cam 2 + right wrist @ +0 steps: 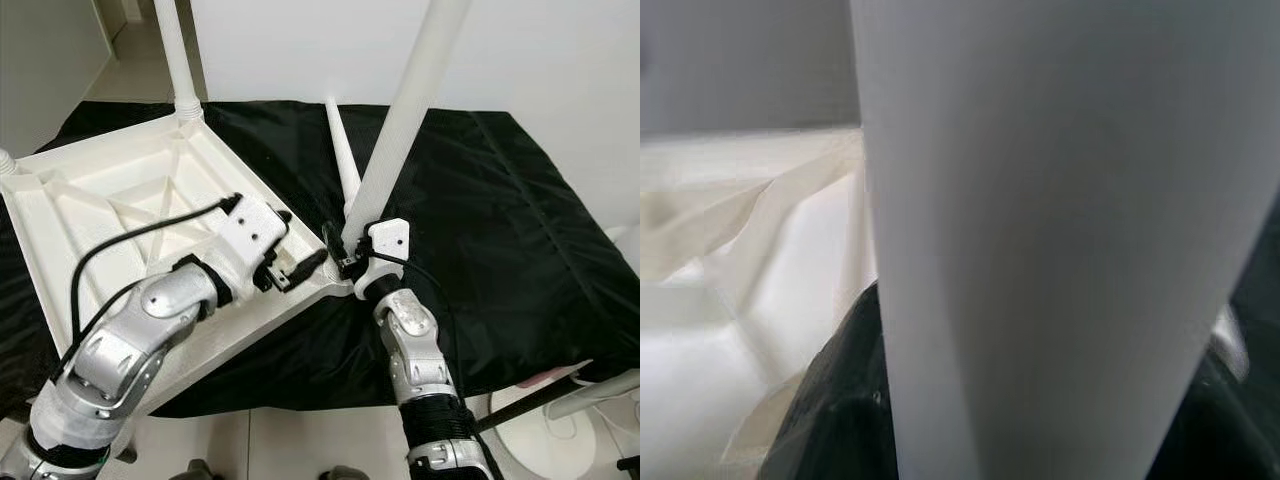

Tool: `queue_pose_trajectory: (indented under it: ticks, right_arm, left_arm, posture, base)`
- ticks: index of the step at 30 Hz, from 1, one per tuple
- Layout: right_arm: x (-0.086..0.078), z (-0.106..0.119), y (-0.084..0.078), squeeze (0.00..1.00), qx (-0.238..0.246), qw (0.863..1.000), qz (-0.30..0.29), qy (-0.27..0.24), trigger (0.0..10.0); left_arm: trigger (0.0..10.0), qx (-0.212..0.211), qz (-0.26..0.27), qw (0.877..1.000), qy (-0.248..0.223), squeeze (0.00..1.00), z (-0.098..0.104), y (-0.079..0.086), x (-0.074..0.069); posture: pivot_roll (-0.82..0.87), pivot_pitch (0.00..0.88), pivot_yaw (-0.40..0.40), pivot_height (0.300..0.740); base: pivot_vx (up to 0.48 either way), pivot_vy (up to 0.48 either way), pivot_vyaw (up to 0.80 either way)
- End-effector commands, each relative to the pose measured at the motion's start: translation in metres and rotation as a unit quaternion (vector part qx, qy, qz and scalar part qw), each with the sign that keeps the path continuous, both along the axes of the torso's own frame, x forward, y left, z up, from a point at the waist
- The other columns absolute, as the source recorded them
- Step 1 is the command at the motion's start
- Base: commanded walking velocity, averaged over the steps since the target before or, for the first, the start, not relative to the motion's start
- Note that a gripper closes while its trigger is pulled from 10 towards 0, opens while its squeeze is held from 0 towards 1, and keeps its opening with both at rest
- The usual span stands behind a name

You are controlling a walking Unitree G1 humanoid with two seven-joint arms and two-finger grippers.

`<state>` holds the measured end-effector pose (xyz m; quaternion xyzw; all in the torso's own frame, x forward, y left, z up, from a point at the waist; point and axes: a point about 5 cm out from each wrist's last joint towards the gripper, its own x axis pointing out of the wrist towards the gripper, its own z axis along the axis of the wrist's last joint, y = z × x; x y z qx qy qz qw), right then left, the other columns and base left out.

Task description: Building children table

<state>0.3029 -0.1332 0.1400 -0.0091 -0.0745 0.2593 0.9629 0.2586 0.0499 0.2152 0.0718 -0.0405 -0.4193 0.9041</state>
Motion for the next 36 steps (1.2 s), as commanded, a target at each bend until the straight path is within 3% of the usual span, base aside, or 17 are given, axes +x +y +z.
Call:
queue_pose_trajectory:
  ticks: [1,6,10,11,22,26,27,31,35,36]
  right_arm:
    - [-0.007,-0.014,0.009,0.0,-0.006,0.998,0.043,0.043,10.0]
    - [-0.002,0.008,0.003,0.0,-0.059,0.993,0.103,0.007,10.0]
    - [0.001,0.014,-0.001,0.0,-0.079,0.99,0.116,-0.004,10.0]
    - [0.002,0.017,-0.003,0.0,-0.086,0.989,0.123,-0.006,10.0]
    - [0.004,0.035,-0.006,0.0,-0.144,0.968,0.204,-0.012,10.0]
    - [0.006,0.043,-0.007,0.0,-0.178,0.947,0.267,-0.003,10.0]
    - [0.006,0.043,-0.007,0.0,-0.178,0.947,0.267,-0.003,10.0]
    - [0.006,0.046,-0.009,0.0,-0.205,0.933,0.296,0.005,10.0]
    - [0.005,0.045,-0.009,0.0,-0.213,0.927,0.308,0.011,10.0]
    - [0.005,0.045,-0.01,0.0,-0.214,0.925,0.313,0.015,10.0]
  left_arm:
    - [10.0,-0.022,-0.037,0.999,0.006,1.0,0.007,-0.002,-0.002]
    - [10.0,-0.049,-0.073,0.996,0.007,1.0,0.023,-0.002,-0.001]
    - [10.0,-0.05,-0.089,0.995,-0.008,1.0,0.032,-0.004,-0.003]
    - [10.0,-0.063,-0.092,0.994,-0.006,0.0,0.036,-0.003,-0.001]
    - [10.0,-0.11,-0.149,0.982,-0.021,0.0,0.061,-0.005,-0.003]
    - [10.0,-0.127,-0.183,0.975,-0.025,0.0,0.071,-0.011,-0.004]
    - [10.0,-0.127,-0.183,0.975,-0.025,0.0,0.071,-0.011,-0.004]
    - [10.0,-0.159,-0.23,0.96,-0.012,0.0,0.08,-0.014,-0.009]
    - [10.0,-0.176,-0.253,0.951,-0.003,0.0,0.084,-0.013,-0.013]
    - [2.5,-0.21,-0.276,0.938,0.011,0.0,0.089,-0.01,-0.015]
  posture:
    - [0.0,0.04,0.0,0.74]
    - [-0.01,0.023,-0.007,0.74]
    - [-0.01,0.017,-0.012,0.74]
    - [-0.01,0.013,-0.014,0.74]
    - [-0.01,0.0,-0.02,0.74]
    - [-0.01,0.0,-0.016,0.74]
    - [-0.01,0.0,-0.016,0.74]
    - [-0.01,0.0,-0.01,0.74]
    - [-0.01,0.0,-0.002,0.74]
    - [-0.01,0.0,-0.002,0.74]
  base:
    - [0.0,0.0,0.0]
    - [0.0,0.0,0.0]
    - [0.0,0.0,0.0]
    - [0.0,0.0,0.0]
    - [0.0,0.0,0.0]
    - [0.0,0.0,0.0]
    - [0.0,0.0,0.0]
    - [0.0,0.0,0.0]
    - [0.0,0.0,0.0]
    - [0.0,0.0,0.0]
